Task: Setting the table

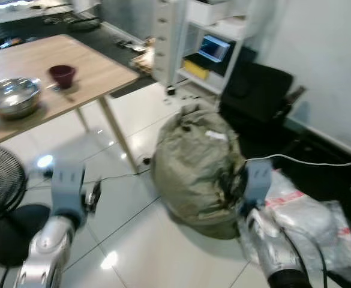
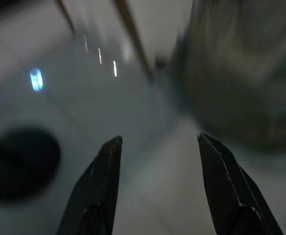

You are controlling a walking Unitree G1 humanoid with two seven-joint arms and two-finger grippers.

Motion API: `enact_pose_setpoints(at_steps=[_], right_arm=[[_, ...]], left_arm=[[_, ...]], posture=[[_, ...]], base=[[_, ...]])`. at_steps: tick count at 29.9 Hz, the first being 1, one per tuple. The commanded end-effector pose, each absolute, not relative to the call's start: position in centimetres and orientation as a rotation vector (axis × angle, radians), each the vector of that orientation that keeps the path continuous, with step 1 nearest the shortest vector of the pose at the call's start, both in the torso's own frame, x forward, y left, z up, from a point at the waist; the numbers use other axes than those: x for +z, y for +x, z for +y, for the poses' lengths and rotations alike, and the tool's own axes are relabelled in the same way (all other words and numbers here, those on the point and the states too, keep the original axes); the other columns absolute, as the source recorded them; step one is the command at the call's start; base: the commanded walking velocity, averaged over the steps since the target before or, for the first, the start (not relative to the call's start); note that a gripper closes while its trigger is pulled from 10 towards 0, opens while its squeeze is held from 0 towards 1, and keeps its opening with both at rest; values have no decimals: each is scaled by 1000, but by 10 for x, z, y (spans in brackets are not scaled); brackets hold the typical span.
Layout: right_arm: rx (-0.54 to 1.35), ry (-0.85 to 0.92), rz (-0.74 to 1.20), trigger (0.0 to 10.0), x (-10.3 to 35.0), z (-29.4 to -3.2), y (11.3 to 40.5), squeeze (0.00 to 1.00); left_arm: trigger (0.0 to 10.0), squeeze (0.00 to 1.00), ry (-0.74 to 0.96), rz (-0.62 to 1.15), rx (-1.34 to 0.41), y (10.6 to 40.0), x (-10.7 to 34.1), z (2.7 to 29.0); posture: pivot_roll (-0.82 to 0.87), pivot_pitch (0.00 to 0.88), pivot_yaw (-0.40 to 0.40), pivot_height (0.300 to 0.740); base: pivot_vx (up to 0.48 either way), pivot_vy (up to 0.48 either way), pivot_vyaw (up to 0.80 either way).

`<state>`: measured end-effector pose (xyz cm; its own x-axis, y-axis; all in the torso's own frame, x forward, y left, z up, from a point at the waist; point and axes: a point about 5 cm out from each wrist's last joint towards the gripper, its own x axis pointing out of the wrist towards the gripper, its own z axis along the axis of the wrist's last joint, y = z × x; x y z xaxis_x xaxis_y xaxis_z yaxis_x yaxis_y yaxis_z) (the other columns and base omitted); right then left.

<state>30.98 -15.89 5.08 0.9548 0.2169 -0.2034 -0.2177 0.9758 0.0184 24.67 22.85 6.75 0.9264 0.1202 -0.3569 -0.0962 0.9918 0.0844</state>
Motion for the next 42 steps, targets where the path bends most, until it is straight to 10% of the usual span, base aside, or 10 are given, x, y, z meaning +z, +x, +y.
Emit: enact_pose_setpoints(at_steps=[1,15,42], right_arm=[[280,-27,260,10000,34,-150,299,0],[12,-4,435,10000,-5,-178,279,0],[37,21,375,10000,-4,-163,277,0]], left_arm=[[10000,0,58,457,133,233,45,239],[10000,0,256,549,-269,223,6,205],[10000,0,216,474,-208,250,10,203]], posture=[[86,39,0,740],[81,35,13,740],[45,38,28,740]], base=[[0,0,-800],[0,0,-794],[0,0,-781]])
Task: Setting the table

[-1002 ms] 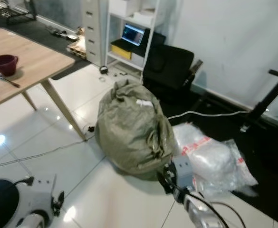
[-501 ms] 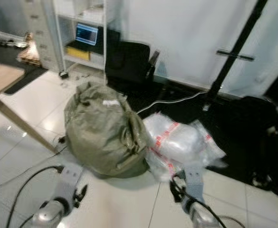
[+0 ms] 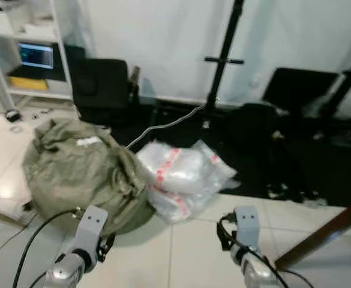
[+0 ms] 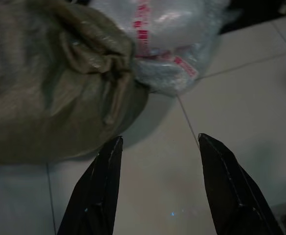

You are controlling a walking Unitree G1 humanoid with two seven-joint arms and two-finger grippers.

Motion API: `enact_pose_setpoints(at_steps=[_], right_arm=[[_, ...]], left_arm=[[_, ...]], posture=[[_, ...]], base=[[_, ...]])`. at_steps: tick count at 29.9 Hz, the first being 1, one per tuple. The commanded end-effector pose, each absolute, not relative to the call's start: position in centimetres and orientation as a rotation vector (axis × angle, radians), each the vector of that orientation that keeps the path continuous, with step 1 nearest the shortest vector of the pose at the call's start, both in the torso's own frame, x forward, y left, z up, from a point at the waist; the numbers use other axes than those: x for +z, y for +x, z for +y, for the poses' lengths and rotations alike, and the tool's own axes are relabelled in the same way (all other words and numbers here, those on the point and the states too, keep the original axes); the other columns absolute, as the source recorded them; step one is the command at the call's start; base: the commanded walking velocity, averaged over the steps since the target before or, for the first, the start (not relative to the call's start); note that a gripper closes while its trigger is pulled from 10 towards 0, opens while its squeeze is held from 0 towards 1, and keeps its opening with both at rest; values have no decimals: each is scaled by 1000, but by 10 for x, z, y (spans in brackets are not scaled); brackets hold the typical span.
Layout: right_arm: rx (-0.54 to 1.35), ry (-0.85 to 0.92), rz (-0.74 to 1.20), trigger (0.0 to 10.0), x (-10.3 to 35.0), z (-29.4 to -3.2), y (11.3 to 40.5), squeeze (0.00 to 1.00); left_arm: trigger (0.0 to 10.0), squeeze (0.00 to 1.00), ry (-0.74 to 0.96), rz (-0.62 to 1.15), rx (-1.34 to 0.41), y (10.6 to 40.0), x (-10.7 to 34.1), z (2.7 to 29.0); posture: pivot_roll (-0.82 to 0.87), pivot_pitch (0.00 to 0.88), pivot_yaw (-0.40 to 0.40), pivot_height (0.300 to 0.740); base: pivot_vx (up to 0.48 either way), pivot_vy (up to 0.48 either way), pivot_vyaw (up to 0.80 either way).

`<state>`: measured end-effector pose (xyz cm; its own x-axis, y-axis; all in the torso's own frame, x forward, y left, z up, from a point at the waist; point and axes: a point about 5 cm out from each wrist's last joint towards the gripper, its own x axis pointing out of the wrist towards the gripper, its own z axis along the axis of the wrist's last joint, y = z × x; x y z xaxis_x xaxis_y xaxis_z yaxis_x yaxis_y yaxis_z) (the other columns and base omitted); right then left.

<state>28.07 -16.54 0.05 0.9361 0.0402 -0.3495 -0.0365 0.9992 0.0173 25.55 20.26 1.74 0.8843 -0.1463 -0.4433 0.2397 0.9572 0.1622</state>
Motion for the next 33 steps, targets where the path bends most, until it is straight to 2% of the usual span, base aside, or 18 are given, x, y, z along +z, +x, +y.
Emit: enact_pose_setpoints(at_steps=[1,33], right_arm=[[36,21,374,10000,-4,-163,277,0],[43,23,354,10000,0,-163,280,0]], left_arm=[[10000,0,217,473,-211,250,10,202],[10000,0,215,429,-228,256,17,200]], posture=[[45,38,29,740],[40,20,26,740]], base=[[0,0,-781],[0,0,-781]])
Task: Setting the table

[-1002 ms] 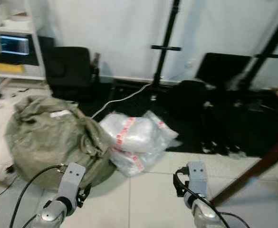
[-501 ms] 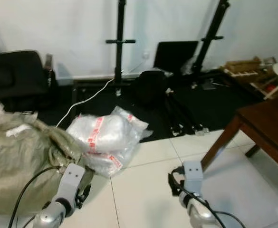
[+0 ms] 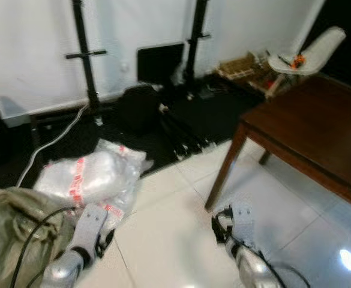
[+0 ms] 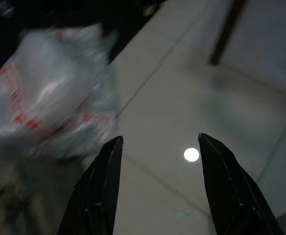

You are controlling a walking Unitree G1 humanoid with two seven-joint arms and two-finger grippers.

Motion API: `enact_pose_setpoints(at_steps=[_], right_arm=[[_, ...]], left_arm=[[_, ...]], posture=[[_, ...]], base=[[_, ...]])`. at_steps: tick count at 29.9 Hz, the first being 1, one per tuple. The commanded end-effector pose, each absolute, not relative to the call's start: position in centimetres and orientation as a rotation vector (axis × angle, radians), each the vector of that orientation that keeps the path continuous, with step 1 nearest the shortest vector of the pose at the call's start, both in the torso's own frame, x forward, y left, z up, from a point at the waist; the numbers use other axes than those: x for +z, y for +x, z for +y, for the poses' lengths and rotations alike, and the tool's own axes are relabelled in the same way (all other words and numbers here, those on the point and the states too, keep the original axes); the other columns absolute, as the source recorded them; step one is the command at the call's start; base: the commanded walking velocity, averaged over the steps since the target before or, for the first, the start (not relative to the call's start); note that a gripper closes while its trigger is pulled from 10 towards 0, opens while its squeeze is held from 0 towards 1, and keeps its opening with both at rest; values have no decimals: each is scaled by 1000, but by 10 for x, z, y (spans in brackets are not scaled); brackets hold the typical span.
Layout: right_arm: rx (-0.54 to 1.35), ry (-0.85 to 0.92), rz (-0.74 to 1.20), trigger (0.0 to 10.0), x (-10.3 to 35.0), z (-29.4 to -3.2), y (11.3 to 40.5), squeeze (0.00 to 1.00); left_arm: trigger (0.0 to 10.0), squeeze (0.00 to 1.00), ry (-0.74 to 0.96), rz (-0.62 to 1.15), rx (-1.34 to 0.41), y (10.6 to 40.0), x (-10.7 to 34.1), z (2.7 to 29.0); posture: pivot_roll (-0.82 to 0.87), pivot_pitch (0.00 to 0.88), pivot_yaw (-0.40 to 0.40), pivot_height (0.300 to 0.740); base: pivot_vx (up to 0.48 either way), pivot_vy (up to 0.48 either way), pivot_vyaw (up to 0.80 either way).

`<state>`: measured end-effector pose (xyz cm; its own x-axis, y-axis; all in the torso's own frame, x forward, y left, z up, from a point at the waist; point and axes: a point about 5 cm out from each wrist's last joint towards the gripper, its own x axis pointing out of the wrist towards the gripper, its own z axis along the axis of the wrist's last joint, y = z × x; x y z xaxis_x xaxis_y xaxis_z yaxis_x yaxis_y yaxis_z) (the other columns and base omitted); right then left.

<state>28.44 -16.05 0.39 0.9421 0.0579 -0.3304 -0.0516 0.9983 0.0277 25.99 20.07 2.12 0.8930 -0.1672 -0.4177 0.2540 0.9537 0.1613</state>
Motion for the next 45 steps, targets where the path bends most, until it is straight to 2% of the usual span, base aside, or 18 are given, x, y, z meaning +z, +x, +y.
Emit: enact_pose_setpoints(at_steps=[1,23,27,29,31,32,35,41,45], right_arm=[[44,22,354,10000,0,-163,280,0],[46,21,344,10000,2,-163,282,0],[29,4,209,10000,31,-170,301,0],[29,4,209,10000,31,-170,301,0],[30,-3,28,10000,76,-173,324,0],[30,-3,28,10000,76,-173,324,0],[35,7,-121,10000,119,-172,340,0],[30,73,-228,10000,154,-171,349,0],[23,130,-224,10000,158,-171,349,0]], left_arm=[[10000,0,216,429,-228,256,17,200],[10000,0,216,410,-229,258,20,198],[10000,0,174,281,-235,274,53,187],[10000,0,174,281,-235,274,53,187],[10000,0,141,121,-222,291,95,177],[10000,0,141,121,-222,291,95,177],[10000,0,119,-12,-229,301,131,164],[10000,0,99,-138,-244,310,167,146],[10000,0,87,-187,-260,313,184,137]], posture=[[40,20,26,740],[38,25,26,740],[37,30,29,740],[37,30,29,740],[34,32,31,740],[34,32,31,740],[34,32,31,740],[31,29,30,740],[28,29,31,740]], base=[[0,0,-781],[0,0,-781],[0,0,-781],[0,0,-781],[0,0,-781],[0,0,-781],[0,0,-781],[0,0,-784],[0,0,-788]])
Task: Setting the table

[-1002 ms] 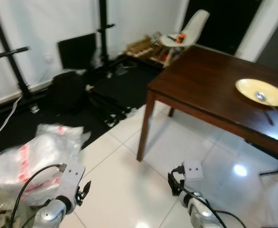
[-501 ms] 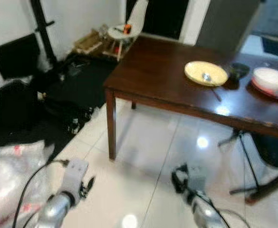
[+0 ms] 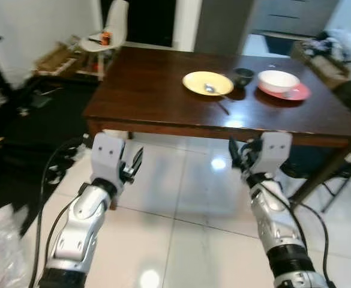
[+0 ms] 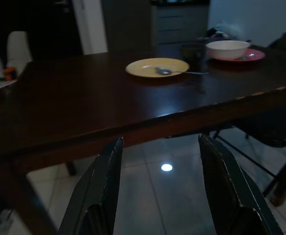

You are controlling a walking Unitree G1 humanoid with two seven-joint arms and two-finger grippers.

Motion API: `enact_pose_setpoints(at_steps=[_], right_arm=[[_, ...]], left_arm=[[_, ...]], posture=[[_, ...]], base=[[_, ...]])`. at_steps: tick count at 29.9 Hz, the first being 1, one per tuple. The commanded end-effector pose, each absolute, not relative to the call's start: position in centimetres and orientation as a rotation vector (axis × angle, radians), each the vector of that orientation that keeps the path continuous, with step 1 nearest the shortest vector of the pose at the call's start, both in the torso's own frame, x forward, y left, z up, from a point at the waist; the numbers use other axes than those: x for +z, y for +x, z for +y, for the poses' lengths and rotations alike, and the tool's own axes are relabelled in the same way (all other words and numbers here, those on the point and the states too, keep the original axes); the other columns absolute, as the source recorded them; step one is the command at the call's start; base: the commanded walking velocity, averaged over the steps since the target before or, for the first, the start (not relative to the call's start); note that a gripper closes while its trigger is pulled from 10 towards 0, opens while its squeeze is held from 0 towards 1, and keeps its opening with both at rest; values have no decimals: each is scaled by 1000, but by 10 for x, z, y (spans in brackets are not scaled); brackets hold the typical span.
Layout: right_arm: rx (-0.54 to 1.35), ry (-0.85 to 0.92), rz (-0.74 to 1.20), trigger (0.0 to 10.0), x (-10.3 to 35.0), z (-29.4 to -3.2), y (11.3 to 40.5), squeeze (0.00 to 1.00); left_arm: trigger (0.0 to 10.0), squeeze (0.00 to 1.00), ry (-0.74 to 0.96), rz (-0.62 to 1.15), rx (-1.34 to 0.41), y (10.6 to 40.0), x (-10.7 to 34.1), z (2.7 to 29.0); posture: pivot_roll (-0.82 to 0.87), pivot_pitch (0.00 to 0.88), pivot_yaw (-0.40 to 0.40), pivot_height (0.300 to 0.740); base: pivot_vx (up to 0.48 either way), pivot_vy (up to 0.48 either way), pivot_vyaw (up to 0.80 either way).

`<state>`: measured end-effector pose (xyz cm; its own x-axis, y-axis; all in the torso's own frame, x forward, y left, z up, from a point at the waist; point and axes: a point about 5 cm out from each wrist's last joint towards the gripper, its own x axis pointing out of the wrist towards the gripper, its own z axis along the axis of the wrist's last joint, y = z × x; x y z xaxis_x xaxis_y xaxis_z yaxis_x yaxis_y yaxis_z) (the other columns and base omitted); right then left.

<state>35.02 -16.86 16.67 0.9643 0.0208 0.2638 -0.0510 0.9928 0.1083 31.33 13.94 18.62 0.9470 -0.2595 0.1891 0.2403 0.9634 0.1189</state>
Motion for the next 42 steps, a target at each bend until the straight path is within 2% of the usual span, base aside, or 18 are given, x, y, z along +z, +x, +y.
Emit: enact_pose_setpoints(at_steps=[1,7,13,18,34,42], right_arm=[[17,155,-215,10000,157,-172,348,0],[-34,312,-182,10000,153,-178,344,0],[29,296,-188,10000,156,-166,340,0],[25,287,-169,10000,153,-166,340,0],[14,274,-145,10000,151,-169,340,0],[89,229,-151,10000,155,-161,340,0]], left_arm=[[10000,0,88,-195,-267,313,187,135],[10000,0,96,-221,-283,315,195,126],[10000,0,121,-275,-300,318,204,115],[10000,0,125,-284,-334,318,207,106],[10000,0,124,-270,-327,318,204,109],[10000,0,145,-245,-270,321,201,116]], posture=[[28,29,31,740],[21,29,36,740],[16,27,35,740],[17,25,38,740],[19,20,37,740],[20,17,39,740]], base=[[0,0,-788],[0,0,-788],[272,-87,-131],[420,0,0],[419,0,-729],[429,0,-120]])
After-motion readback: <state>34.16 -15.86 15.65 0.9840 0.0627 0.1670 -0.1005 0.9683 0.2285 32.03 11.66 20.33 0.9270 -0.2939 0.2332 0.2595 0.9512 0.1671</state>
